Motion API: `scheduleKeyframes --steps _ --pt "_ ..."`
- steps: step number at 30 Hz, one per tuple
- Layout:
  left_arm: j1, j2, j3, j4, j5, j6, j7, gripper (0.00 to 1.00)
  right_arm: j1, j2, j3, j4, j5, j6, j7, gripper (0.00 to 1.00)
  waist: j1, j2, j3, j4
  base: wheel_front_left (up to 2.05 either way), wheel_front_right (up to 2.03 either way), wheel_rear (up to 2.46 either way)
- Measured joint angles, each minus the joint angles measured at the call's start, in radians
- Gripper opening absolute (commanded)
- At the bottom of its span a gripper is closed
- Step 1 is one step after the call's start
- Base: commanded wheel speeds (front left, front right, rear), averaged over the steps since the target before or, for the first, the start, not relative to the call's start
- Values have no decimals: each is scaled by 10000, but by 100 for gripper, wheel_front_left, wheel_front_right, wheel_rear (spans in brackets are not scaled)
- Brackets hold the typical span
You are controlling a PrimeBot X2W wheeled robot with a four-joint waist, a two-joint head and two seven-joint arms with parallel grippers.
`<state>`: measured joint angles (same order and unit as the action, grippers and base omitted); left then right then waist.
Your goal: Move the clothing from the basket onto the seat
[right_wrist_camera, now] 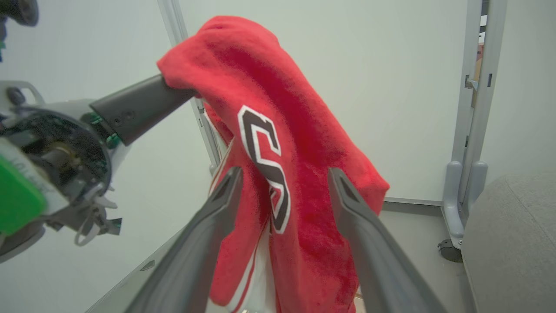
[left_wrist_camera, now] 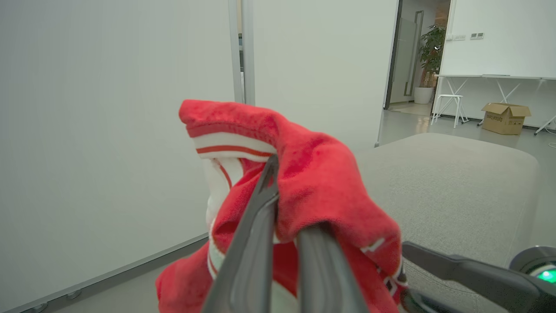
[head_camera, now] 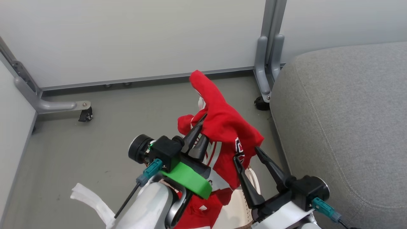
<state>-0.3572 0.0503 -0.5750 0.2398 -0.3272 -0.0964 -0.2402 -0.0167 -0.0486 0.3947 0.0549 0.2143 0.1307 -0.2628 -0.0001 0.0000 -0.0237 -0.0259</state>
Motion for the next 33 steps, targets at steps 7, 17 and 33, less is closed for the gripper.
scheduleKeyframes --steps 7,17,33 --pt "-363 -4 -1041 -451 -360 184 244 0 -207 10 134 493 -132 0 0 100 0 0 122 15 0 0 0" --pt "-471 176 -1444 -217 -207 435 558 0 -138 -2 -364 416 -314 0 0 0 0 0 240 -42 0 0 0" --pt "-41 677 -1994 238 -474 84 1041 100 -9 -2 -711 357 -217 0 0 0 0 0 232 12 0 0 0"
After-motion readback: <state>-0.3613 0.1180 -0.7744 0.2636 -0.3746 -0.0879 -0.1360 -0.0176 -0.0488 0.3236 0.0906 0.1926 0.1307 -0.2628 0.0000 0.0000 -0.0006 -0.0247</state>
